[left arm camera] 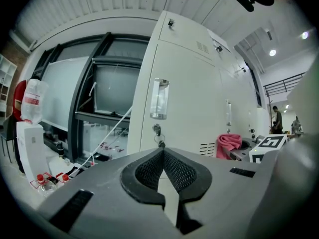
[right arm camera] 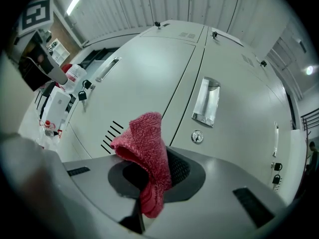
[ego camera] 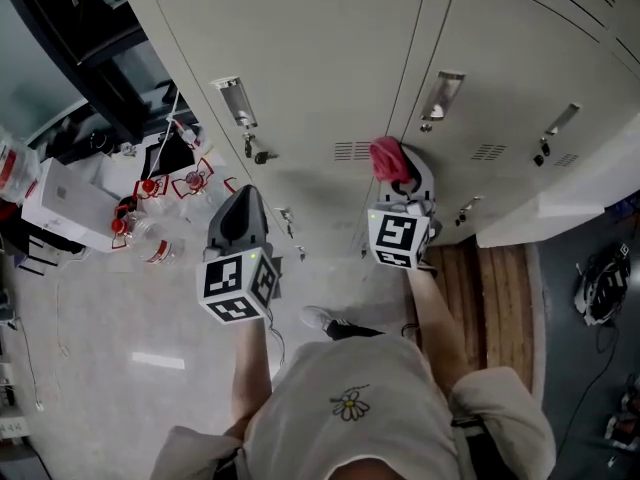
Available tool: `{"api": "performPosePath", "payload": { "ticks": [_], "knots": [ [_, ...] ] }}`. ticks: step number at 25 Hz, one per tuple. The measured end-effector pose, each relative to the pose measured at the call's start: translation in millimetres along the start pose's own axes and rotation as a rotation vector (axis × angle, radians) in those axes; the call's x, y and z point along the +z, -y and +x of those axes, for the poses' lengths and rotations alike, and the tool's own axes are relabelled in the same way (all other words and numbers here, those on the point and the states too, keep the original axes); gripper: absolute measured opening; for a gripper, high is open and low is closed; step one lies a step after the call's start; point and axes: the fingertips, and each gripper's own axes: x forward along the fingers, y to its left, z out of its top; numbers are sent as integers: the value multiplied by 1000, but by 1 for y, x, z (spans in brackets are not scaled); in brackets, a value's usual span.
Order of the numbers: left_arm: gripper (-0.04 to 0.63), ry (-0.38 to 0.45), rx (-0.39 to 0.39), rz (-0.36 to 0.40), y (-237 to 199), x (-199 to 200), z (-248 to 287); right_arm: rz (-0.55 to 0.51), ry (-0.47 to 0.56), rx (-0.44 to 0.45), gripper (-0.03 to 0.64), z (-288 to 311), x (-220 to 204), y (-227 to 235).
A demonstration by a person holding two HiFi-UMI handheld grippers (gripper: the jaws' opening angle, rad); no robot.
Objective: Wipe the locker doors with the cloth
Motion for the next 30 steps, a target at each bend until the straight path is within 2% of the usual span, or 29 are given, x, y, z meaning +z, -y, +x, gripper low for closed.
{"api": "performPosePath", "payload": {
  "ticks": [5, 9, 15, 19, 25, 30],
  "knots": [
    [17, -3, 27, 17, -7, 4, -6, 7, -2, -6, 31, -1, -2, 1],
    [17, 13, 33, 17, -7, 11, -11, 56, -20, 36, 32, -4, 6, 3],
    [16, 44, 32, 30, 6, 11, -18, 90, 96, 143, 31, -32, 65, 1],
    [17, 88, 21, 34, 22, 12, -26, 133, 169, 201, 31, -61, 85, -11],
    [17, 136, -8, 112, 46, 15, -38, 223, 171, 229, 31, -93, 82, -27],
    [17, 100, -21, 103, 54, 7, -45, 240, 152, 246, 31, -108, 75, -36]
  ]
}}
